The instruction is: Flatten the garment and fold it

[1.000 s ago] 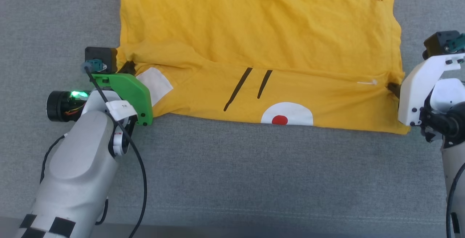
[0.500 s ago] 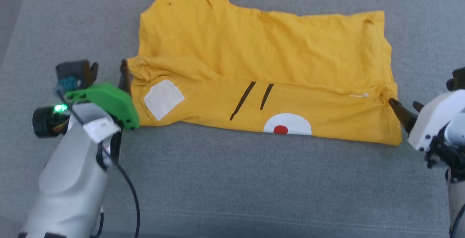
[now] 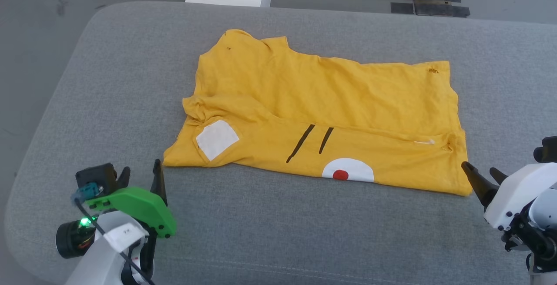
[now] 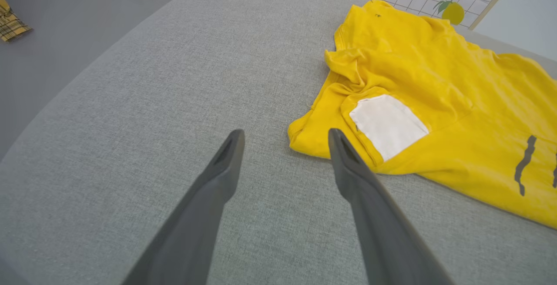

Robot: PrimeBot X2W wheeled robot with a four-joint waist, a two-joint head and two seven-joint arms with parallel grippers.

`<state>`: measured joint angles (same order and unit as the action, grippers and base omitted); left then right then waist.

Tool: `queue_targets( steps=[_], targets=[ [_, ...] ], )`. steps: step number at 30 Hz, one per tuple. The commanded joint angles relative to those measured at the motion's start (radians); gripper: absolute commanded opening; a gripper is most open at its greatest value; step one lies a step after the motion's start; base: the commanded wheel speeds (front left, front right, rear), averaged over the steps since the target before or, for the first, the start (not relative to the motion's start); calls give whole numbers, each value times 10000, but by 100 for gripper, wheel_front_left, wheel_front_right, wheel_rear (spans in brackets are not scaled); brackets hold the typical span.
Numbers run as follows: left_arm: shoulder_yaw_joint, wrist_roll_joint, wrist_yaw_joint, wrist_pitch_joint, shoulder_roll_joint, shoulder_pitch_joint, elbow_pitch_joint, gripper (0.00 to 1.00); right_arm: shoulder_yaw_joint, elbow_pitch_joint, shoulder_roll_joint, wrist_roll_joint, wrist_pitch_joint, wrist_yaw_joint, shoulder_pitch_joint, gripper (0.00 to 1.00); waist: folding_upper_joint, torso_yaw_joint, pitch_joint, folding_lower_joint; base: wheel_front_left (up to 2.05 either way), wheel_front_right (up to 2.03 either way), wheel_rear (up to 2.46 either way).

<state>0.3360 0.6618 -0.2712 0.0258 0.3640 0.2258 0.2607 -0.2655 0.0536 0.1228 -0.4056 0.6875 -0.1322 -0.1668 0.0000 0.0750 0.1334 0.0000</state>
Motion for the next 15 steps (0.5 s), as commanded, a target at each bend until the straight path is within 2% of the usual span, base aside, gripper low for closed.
queue_targets(
  steps=[1, 6, 10, 15],
  targets=[
    [39, 101, 4, -338, 71, 75, -87, 100, -37, -144, -51, 24, 67, 15, 83, 100, 0, -6, 79, 0, 0, 0, 0],
    [480, 357, -44, -2446, 190, 1095, 80, 100, -122, -479, -53, 98, 221, 15, -2, 100, 0, -83, 522, 0, 0, 0, 0],
    [877, 457, -65, -4188, 279, 2196, 831, 100, -6, -645, -85, 104, 330, 15, -158, 100, 0, -306, 951, 0, 0, 0, 0],
    [1223, 392, -103, -5328, 374, 2897, 1594, 100, 99, -687, -29, 106, 348, 15, -350, 100, 0, -598, 1343, 0, 0, 0, 0]
  ],
)
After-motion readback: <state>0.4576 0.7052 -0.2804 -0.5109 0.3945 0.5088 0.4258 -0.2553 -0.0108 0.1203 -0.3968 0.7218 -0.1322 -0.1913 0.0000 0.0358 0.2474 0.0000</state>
